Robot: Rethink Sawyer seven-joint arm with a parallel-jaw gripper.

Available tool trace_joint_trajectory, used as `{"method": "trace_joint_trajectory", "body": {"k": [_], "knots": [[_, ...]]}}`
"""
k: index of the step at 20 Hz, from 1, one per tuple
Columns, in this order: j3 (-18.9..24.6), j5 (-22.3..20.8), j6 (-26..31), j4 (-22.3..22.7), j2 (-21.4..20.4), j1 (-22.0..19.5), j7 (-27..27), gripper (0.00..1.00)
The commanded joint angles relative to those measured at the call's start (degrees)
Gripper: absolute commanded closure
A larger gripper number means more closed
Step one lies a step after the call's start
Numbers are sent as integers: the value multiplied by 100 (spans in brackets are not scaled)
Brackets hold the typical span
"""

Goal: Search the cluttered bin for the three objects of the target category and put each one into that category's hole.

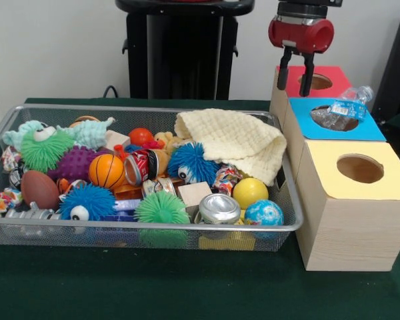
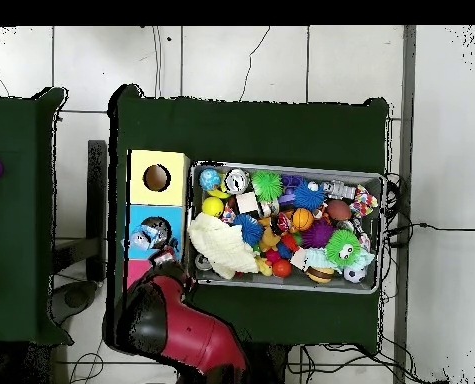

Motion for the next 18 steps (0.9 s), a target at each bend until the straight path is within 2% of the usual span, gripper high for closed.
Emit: {"method": "trace_joint_trajectory", "body": {"k": [1, 6, 10, 12, 18], "knots": [[527, -230, -555, -225, 495, -143, 981, 0], [607, -420, -683, -207, 571, -313, 966, 0], [511, -361, -683, -275, 650, -202, 965, 0], [614, -385, -769, -263, 683, -229, 1065, 0], [391, 218, -429, -397, 571, 336, 1199, 0]]}}
